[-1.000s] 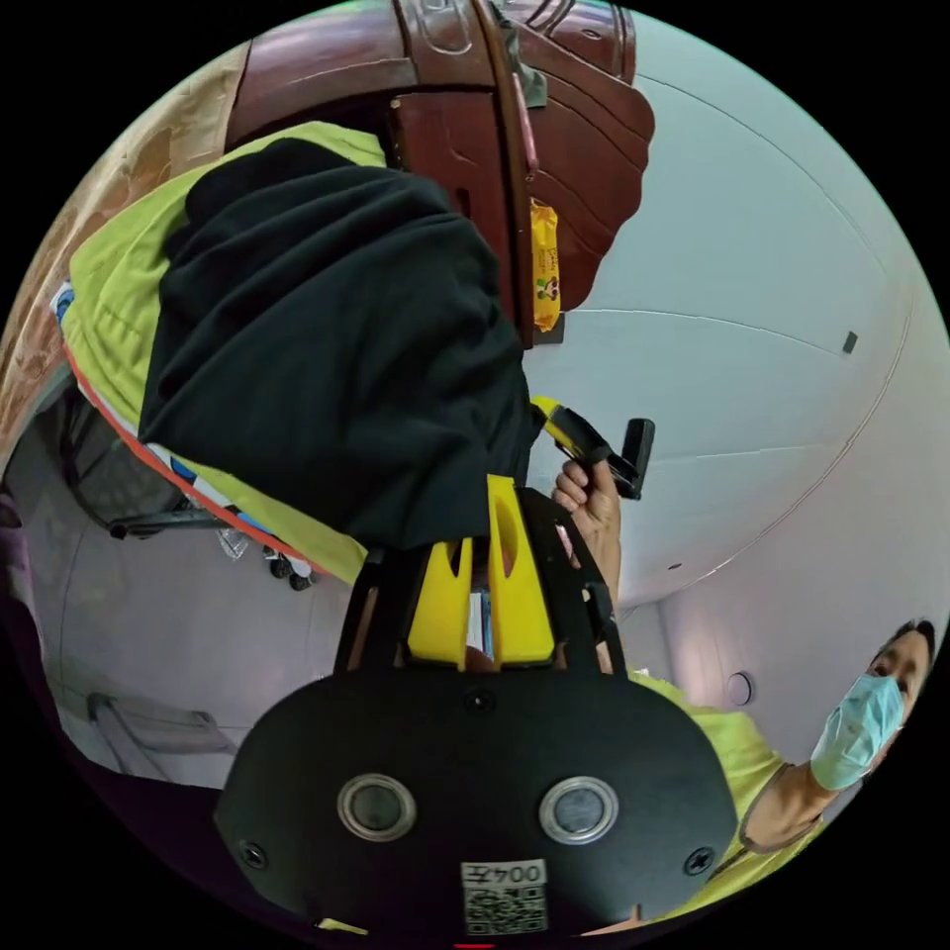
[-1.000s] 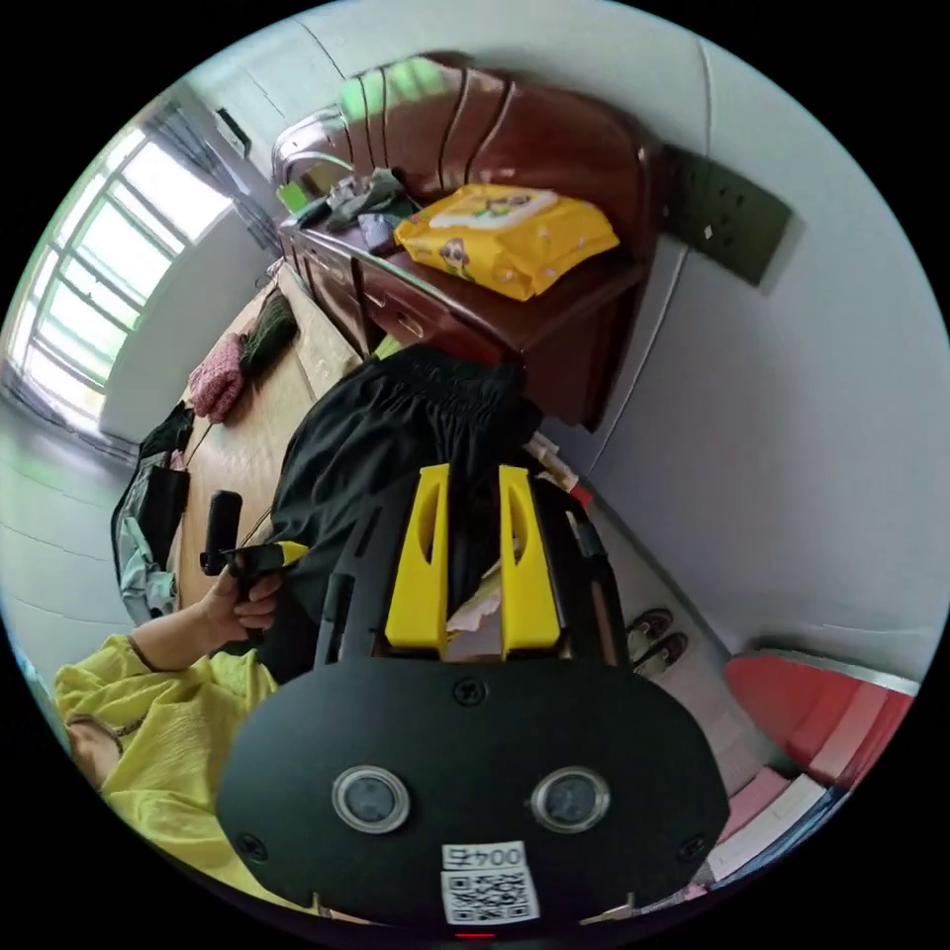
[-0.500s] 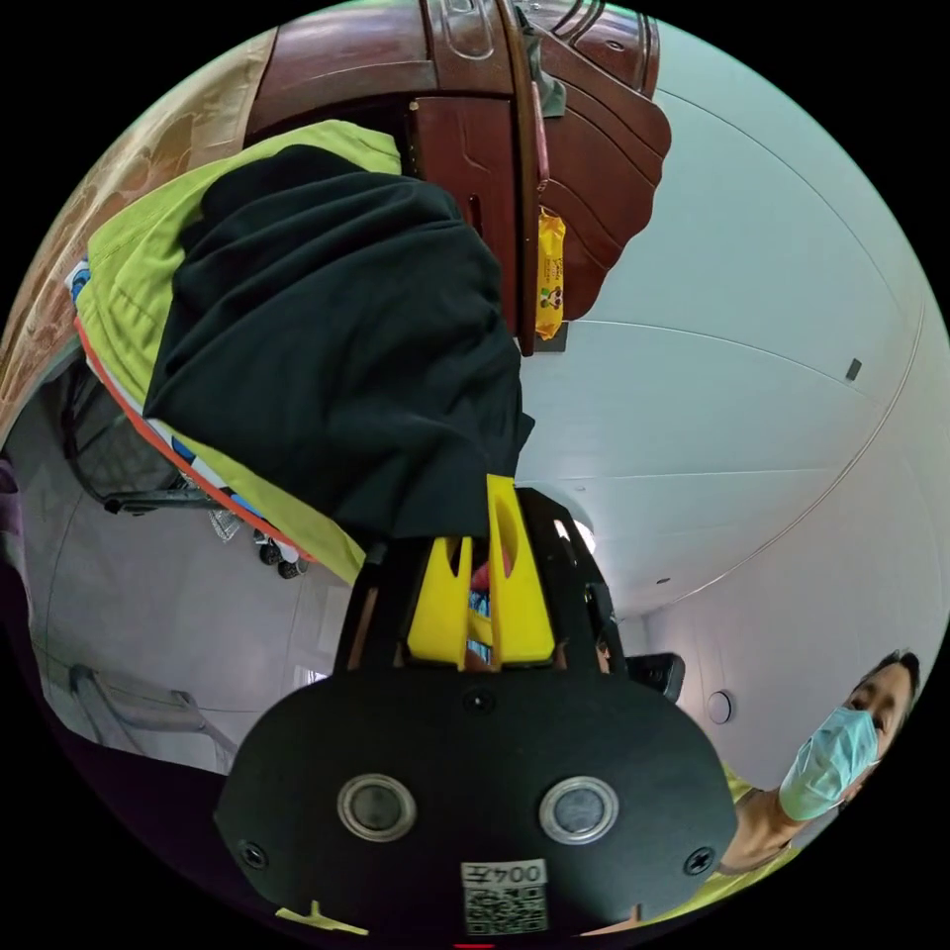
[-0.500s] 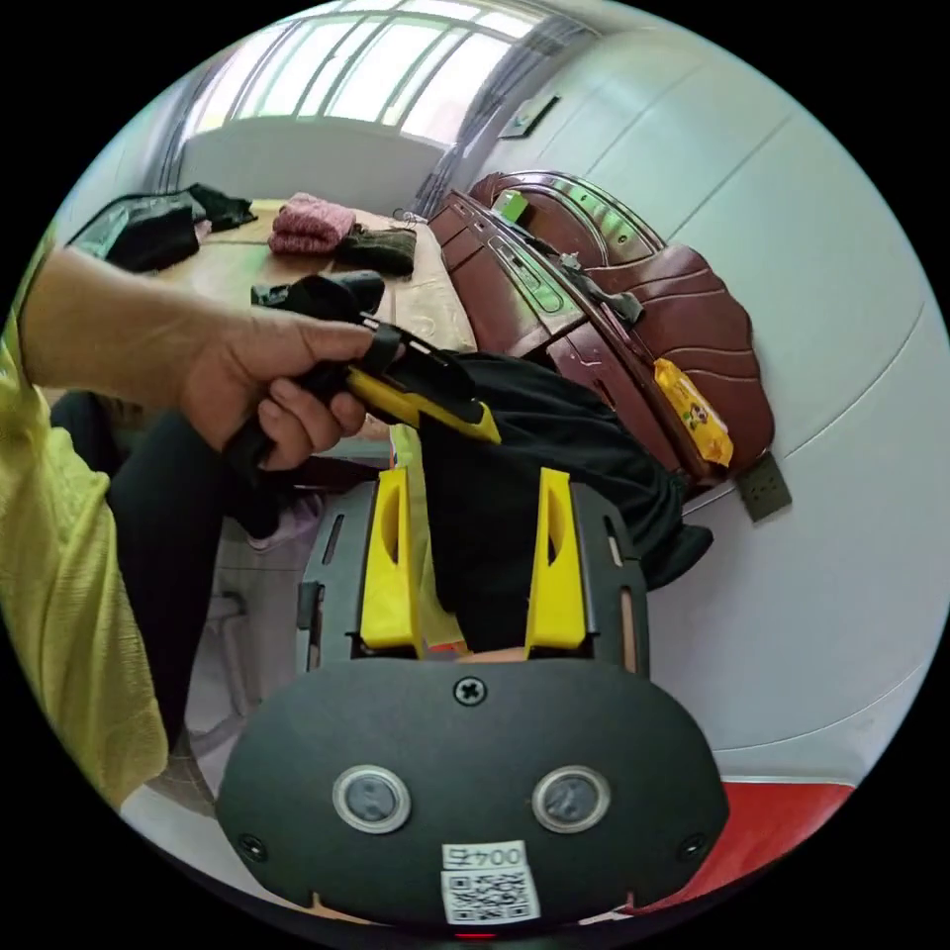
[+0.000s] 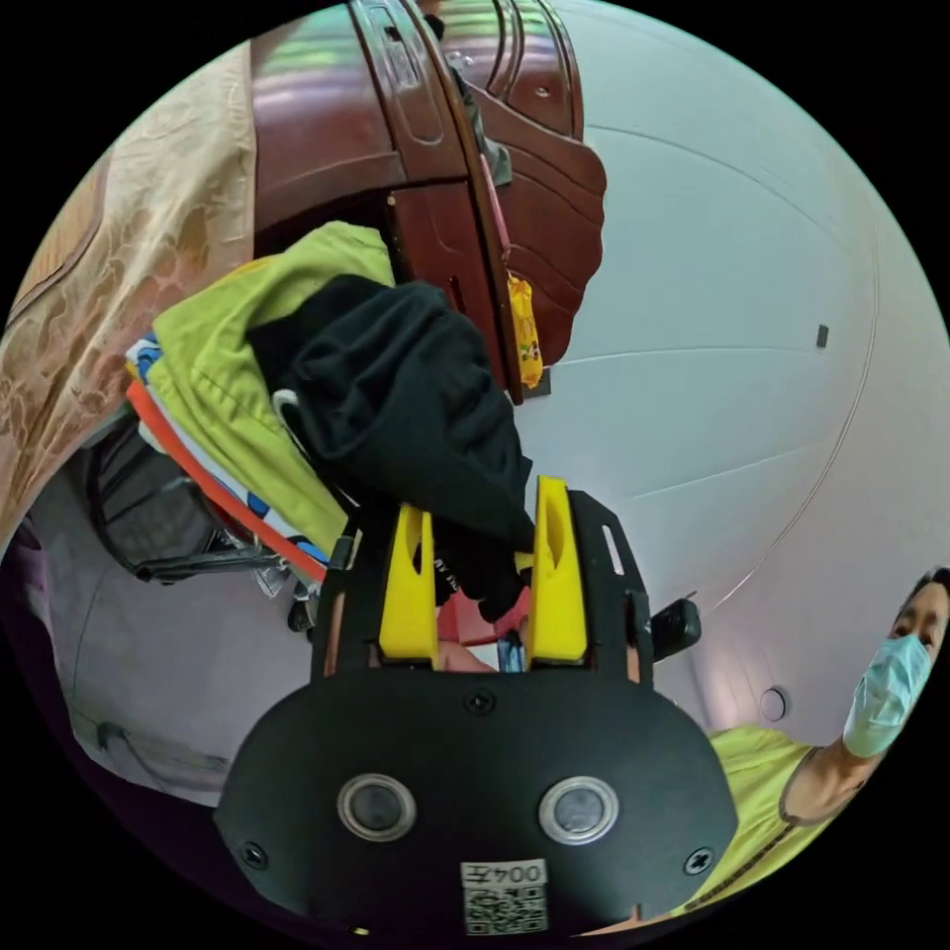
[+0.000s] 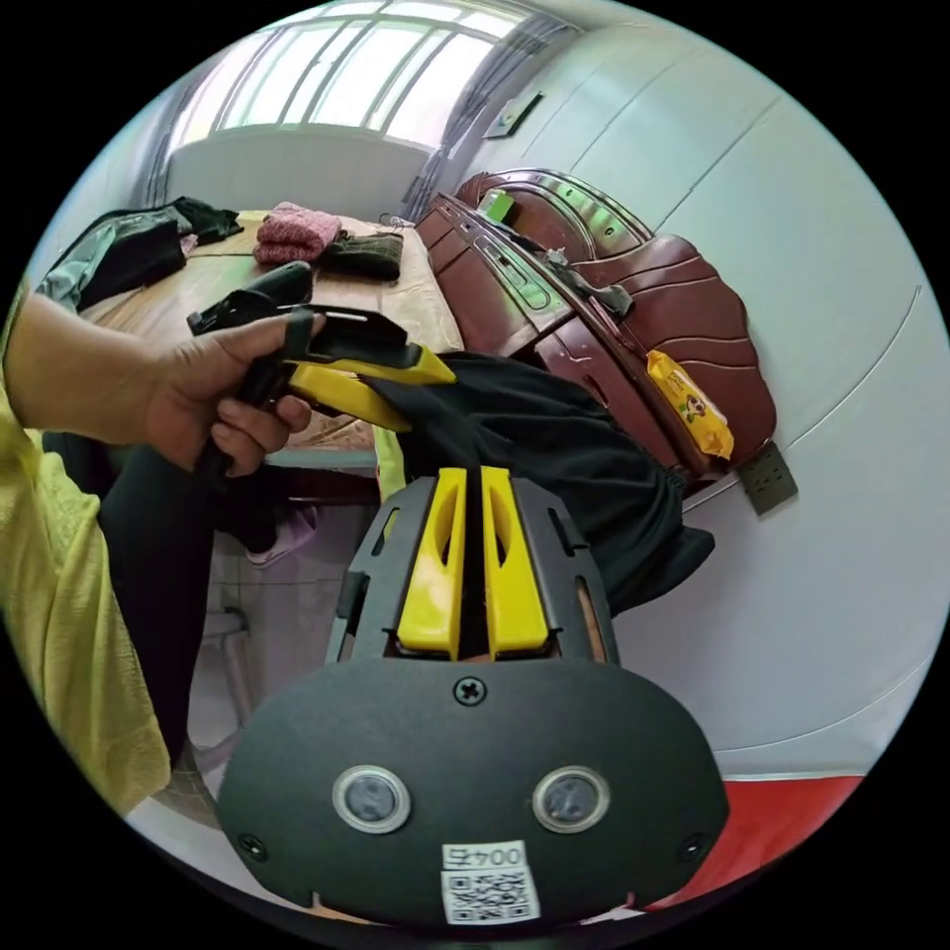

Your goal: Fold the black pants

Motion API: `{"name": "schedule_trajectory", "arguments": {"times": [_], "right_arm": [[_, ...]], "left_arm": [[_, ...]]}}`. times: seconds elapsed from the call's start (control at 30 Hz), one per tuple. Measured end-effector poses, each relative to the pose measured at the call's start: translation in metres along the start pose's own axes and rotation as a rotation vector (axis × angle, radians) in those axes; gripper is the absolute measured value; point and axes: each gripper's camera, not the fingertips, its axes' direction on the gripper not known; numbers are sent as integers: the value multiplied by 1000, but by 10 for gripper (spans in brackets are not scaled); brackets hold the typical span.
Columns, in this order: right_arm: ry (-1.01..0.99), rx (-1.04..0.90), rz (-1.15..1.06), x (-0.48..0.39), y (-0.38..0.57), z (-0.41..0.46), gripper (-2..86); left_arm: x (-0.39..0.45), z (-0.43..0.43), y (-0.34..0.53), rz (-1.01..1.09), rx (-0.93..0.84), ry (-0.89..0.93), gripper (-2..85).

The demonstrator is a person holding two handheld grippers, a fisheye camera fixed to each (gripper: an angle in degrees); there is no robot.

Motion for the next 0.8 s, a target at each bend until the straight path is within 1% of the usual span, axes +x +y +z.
{"name": "schedule_trajectory", "arguments": {"times": [0.13,0.23,0.27,0.3,0.33,0.37,0.4,0.47,0.5,0.53,0.57,0.6,0.63,0.67,0.7,0.77,0.8], "right_arm": [[-66,4,50,23,-3,7,39],[-129,-13,60,38,-8,16,47],[-148,-17,70,43,-9,18,55],[-186,-15,107,56,-11,19,73],[-227,-11,172,75,-13,18,111],[-253,-14,210,86,-15,18,130],[-320,-14,287,111,-18,19,151],[-444,13,410,153,-25,21,166],[-531,37,484,180,-31,26,169],[-617,45,545,206,-41,35,171],[-658,40,566,217,-48,41,175],[-744,28,586,236,-63,54,184],[-807,-5,600,252,-81,69,194],[-826,-30,603,258,-91,78,199],[-852,-83,594,267,-111,95,208],[-874,-189,567,275,-141,123,217],[-917,-260,551,278,-159,141,222]], "left_arm": [[-8,-16,21,-31,113,11,139],[-2,-19,33,-20,153,0,83],[8,-17,39,10,153,-32,60],[15,-15,42,35,154,-58,57],[32,-11,47,96,150,-129,52],[51,-4,54,173,135,-193,50],[60,0,57,211,128,-220,49],[96,16,75,374,110,-335,46],[104,21,80,417,102,-369,46],[122,32,91,506,90,-438,45],[138,44,104,598,78,-504,44],[146,50,111,647,69,-540,44],[160,62,125,745,54,-614,44],[174,74,139,840,43,-692,44],[180,80,147,890,41,-732,44],[202,104,178,1064,26,-860,44],[206,110,185,1102,20,-887,43]]}}
